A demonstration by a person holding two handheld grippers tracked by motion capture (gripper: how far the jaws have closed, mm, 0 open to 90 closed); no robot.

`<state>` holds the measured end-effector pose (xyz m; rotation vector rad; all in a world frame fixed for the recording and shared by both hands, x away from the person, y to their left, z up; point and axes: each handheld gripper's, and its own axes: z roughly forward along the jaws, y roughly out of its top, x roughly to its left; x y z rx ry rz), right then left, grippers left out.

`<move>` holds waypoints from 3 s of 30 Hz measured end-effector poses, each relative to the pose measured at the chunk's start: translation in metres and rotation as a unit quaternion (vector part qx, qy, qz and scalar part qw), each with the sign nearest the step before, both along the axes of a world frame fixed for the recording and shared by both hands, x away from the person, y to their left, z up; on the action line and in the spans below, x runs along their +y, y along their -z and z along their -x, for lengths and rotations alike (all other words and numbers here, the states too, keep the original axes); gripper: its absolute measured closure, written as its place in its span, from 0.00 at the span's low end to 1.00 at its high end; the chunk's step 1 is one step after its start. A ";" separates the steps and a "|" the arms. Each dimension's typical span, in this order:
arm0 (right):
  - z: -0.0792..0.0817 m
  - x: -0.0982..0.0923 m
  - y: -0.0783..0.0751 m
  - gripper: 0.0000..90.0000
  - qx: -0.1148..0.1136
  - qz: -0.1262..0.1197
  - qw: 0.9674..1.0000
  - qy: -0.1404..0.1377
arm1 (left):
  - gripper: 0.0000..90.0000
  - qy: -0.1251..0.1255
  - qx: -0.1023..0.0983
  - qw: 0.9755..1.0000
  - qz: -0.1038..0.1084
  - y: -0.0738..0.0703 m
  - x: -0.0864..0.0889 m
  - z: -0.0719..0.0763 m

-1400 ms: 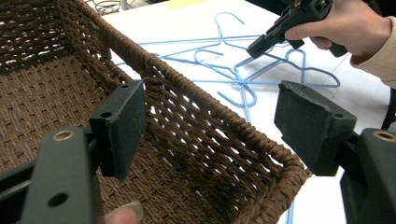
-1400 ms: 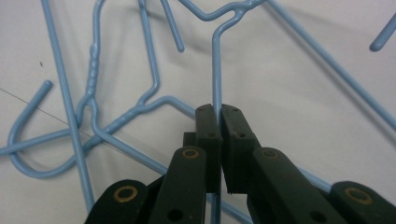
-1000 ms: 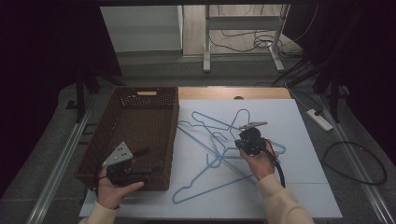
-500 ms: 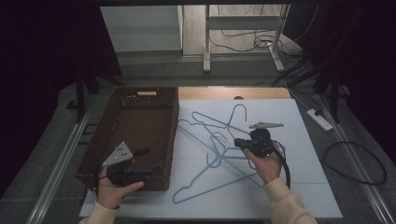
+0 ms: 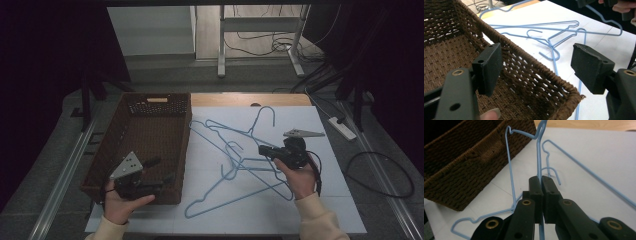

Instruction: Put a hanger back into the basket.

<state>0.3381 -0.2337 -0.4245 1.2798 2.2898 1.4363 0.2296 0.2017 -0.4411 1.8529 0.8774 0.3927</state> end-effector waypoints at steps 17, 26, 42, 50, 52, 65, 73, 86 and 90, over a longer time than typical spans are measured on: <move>0.024 -0.039 -0.015 0.98 -0.017 -0.020 0.999 -0.041 | 0.29 0.030 -0.002 0.999 -0.017 -0.036 -0.045 -0.017; 0.035 -0.055 -0.023 0.98 -0.023 -0.028 0.996 -0.081 | 0.29 0.066 0.009 0.997 -0.035 -0.053 -0.084 -0.052; 0.038 -0.057 -0.027 0.98 -0.015 -0.043 0.984 -0.173 | 0.32 0.134 0.036 0.987 -0.080 -0.059 -0.115 -0.084; 0.037 -0.055 -0.027 0.98 -0.016 -0.060 0.975 -0.212 | 0.56 0.189 0.063 0.972 -0.127 -0.052 -0.125 -0.087; 0.037 -0.054 -0.026 0.98 -0.017 -0.060 0.975 -0.215 | 0.70 0.202 0.069 0.967 -0.141 -0.052 -0.126 -0.085; 0.030 -0.046 -0.026 0.96 -0.058 -0.019 0.976 -0.207 | 0.96 0.232 0.060 0.953 -0.185 -0.067 -0.121 -0.064; 0.029 -0.039 -0.032 0.55 -0.131 -0.018 0.983 -0.126 | 0.96 0.175 0.052 0.971 -0.156 -0.077 -0.102 -0.059; 0.028 -0.060 -0.017 0.40 -0.123 -0.031 0.990 -0.062 | 0.96 0.075 0.045 0.994 -0.071 -0.092 -0.029 -0.065; 0.027 -0.060 -0.006 0.39 -0.111 -0.020 0.992 -0.058 | 0.96 0.036 0.041 0.997 -0.055 -0.092 -0.002 -0.064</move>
